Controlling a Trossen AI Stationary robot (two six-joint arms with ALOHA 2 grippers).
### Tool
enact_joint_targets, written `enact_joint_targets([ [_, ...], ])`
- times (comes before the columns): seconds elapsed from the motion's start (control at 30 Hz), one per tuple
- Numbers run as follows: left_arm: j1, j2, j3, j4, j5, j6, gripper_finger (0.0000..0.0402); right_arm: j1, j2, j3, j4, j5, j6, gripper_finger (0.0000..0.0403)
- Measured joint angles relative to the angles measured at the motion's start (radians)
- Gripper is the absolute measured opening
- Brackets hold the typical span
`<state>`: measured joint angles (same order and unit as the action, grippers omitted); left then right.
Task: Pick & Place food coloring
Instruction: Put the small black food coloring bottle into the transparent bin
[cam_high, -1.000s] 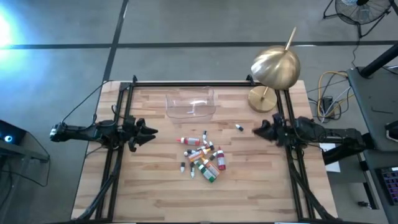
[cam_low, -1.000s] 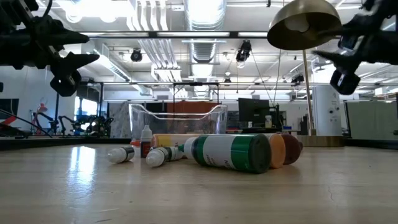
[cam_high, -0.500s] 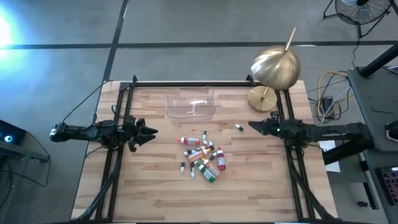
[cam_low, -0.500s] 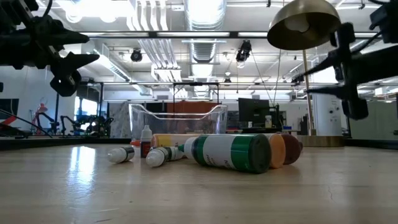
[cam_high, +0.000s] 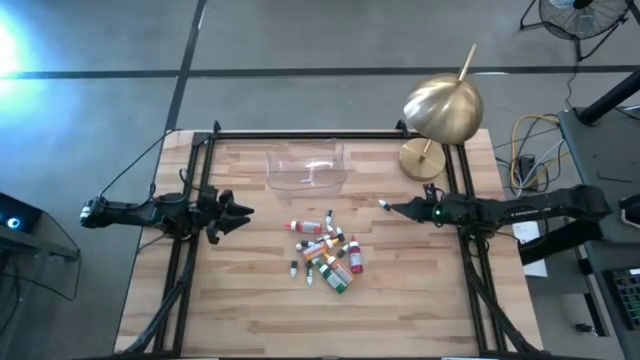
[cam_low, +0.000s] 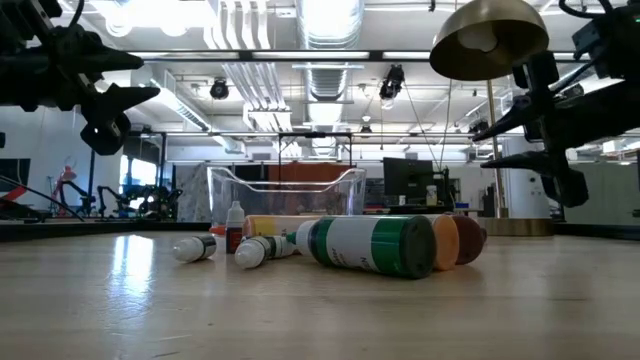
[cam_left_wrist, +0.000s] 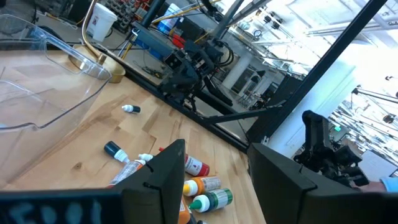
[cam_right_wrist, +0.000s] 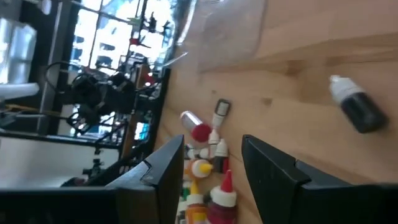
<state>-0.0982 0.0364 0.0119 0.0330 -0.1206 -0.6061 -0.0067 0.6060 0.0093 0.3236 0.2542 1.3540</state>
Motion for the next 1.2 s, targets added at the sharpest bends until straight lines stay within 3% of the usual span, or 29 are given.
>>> enact_joint_targets([
  [0.23,0.0,0.0,0.0,0.0,0.0,0.0,0.0149,-0.004,0.065,0.0,0.32,0.207,-0.161,0.0155],
  [0.33,0.0,0.0,0.0,0.0,0.0,0.0,0.0149,-0.03,0.07,0.001,0.367,0.218,-0.259,0.0155],
  [0.43,0.0,0.0,0.0,0.0,0.0,0.0,0.0149,-0.043,0.072,0.038,0.199,0.191,-0.263,0.0155],
  [0.6,0.0,0.0,0.0,0.0,0.0,0.0,0.0149,-0.042,0.119,0.266,-0.532,0.138,-0.295,0.0155],
  [0.7,0.0,0.0,0.0,0.0,0.0,0.0,0.0149,-0.049,0.193,0.383,-0.772,0.138,-0.372,0.0155],
  [1.03,0.0,0.0,0.0,0.0,0.0,0.0,0.0149,-0.115,0.572,0.567,-0.822,-0.032,-0.606,0.0156],
  [1.2,0.0,0.0,0.0,0.0,0.0,0.0,0.0149,-0.131,0.748,0.643,-0.823,-0.076,-0.672,0.0179],
])
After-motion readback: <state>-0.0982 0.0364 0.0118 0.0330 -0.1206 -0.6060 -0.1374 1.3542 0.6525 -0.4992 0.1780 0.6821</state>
